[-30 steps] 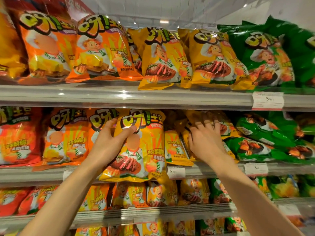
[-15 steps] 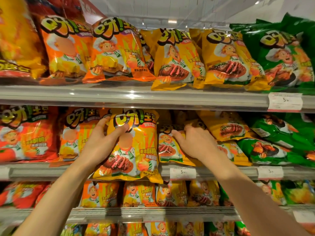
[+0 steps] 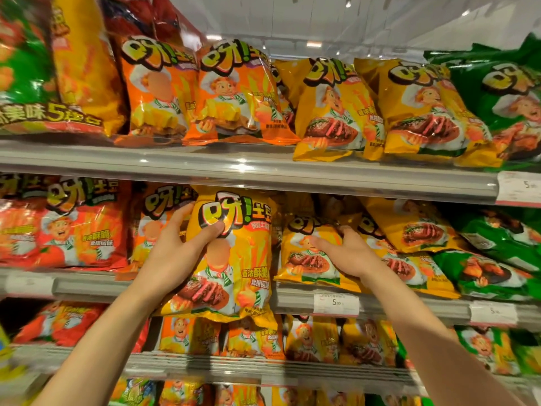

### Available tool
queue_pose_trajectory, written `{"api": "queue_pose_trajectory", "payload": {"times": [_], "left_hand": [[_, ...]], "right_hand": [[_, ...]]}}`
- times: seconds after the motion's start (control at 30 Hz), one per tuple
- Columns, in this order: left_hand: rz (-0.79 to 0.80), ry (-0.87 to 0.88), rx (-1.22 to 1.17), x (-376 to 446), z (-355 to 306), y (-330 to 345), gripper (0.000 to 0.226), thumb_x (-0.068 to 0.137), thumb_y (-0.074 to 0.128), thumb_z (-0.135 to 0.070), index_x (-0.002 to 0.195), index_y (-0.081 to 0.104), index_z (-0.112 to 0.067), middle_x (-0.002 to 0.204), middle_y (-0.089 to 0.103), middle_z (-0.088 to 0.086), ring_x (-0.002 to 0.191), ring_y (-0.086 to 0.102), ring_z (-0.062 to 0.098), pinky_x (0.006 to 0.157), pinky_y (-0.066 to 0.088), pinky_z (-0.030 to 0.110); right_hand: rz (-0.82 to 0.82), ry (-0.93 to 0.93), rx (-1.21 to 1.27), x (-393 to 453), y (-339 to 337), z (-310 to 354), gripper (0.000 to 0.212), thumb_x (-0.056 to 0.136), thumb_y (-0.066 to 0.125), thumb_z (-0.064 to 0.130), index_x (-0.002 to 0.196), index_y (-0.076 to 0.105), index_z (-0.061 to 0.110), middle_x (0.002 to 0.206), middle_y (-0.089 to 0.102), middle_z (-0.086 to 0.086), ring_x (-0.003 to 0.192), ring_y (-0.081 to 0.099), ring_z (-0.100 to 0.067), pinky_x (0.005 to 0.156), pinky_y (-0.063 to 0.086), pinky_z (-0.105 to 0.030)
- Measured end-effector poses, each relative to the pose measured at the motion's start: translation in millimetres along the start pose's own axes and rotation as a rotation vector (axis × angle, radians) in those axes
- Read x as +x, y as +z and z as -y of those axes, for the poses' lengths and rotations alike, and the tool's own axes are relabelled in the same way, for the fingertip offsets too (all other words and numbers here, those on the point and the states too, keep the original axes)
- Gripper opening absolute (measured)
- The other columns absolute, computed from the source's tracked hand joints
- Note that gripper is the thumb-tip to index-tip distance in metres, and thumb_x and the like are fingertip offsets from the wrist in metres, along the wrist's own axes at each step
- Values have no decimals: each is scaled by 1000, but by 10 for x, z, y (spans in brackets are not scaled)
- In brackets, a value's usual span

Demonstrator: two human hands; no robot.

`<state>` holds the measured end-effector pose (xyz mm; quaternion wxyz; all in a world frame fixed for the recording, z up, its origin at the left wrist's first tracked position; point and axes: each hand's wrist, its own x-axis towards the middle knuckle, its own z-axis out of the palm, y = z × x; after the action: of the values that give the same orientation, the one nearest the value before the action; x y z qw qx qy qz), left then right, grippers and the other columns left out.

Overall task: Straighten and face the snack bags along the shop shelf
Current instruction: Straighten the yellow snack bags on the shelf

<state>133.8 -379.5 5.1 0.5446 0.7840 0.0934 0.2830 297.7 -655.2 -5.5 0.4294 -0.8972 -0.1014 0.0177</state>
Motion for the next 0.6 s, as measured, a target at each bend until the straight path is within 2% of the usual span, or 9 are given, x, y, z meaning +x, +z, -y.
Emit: {"api": "queue_pose_trajectory", "payload": {"times": [0.07,0.13,0.27,0.33,0.4,0.47,0.53,0.6], "left_hand": [[12,-11,-24,-5,1,-12,81,71,75,-70,142,47,-41,118,69,-21,102,67,-2,96,53,39],[14,-16,-32,-2,2,-17,80,72,73,-67,142,47,-40,111,70,-26,97,67,-7,96,52,39],[1,-4,-5,1,-3,-3,82,71,71,-69,144,45,-40,111,66,-30,96,62,-17,94,50,34],[5,-11,-12,10,2,-8,80,73,72,-66,143,45,-40,110,67,-31,97,63,-14,97,51,37],[16,-16,-23,15,16,-18,76,74,72,-64,142,46,-40,106,67,-36,97,64,-13,98,51,38],[18,-15,-23,17,33,-33,76,74,72,-64,141,45,-41,102,64,-42,94,63,-16,94,50,36],[17,-12,-18,22,49,-41,74,74,72,-64,139,44,-42,98,63,-45,91,63,-18,90,49,34],[13,-23,-25,33,49,-37,77,74,73,-63,142,45,-40,101,66,-40,92,65,-15,92,49,35]], "right_hand": [[-24,5,106,1,4,-58,93,86,67,59,156,25,15,158,37,-7,142,39,-28,104,39,-35],[-66,13,219,11,3,-81,91,86,66,60,156,27,17,156,41,-6,140,42,-28,97,38,-33],[-104,-25,314,22,79,-70,93,85,62,67,156,26,19,157,41,-5,141,41,-29,113,37,-45],[-133,-72,305,19,151,-60,90,86,60,67,155,28,19,155,43,-4,140,42,-27,111,37,-39],[-163,-119,264,26,202,-46,86,89,58,65,155,28,18,156,42,-5,141,40,-27,101,34,-31],[-173,-147,220,59,216,-15,82,92,55,62,155,29,16,154,42,-7,142,40,-27,98,31,-29],[-173,-184,194,111,205,20,76,94,55,59,151,33,15,145,48,-8,132,49,-25,95,34,-28],[-176,-222,138,146,204,81,70,94,56,56,147,37,14,134,53,-8,112,57,-18,92,40,-29]]}}
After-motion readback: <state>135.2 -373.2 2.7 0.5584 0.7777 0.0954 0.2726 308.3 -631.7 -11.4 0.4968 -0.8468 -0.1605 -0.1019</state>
